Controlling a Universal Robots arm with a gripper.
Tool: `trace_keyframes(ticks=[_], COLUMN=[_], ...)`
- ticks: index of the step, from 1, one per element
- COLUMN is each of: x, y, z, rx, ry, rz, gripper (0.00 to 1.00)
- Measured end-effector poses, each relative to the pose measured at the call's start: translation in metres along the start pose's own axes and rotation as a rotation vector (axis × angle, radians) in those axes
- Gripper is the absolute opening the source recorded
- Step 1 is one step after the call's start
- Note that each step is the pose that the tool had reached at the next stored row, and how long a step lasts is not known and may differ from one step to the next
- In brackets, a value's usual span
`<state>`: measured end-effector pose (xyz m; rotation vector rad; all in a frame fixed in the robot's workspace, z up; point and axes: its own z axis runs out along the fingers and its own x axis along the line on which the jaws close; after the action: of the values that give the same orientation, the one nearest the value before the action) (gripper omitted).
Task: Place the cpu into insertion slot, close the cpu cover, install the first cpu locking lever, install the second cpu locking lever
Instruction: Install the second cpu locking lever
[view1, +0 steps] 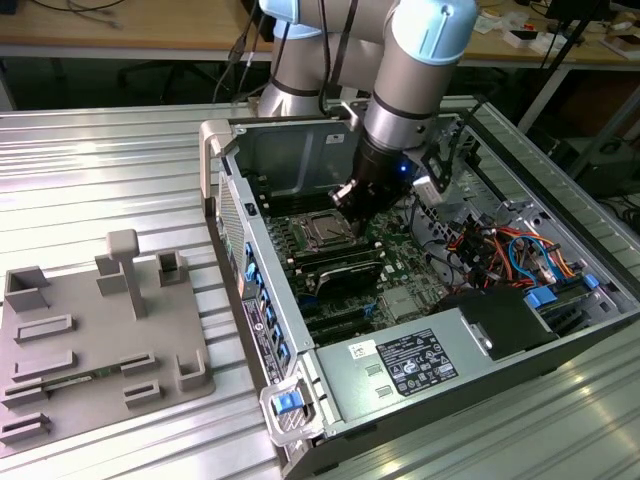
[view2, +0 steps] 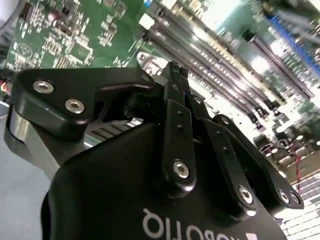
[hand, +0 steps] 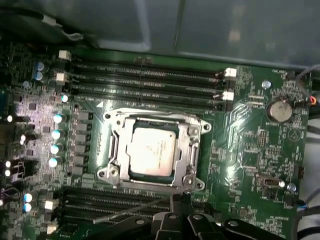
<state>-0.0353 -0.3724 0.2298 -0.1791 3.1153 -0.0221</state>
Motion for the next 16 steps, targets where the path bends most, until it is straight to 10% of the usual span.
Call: trace_keyframes(ticks=[2,5,8,16], x=[0.0005,0.0005,0.0005,0.0006], y=[-0.0043,-0.0044,-0.0044,-0.0045], z=[0.0001,0.0,0.0,-0.0002], rx=[-0.0195,-0.0203,-0.0229,-0.0244], ry=[-0.0022,0.0015,0.0242,0.0268], rz=[0.0,0.0,0.0,0.0], gripper=[0.11,0.11,0.11,0.11])
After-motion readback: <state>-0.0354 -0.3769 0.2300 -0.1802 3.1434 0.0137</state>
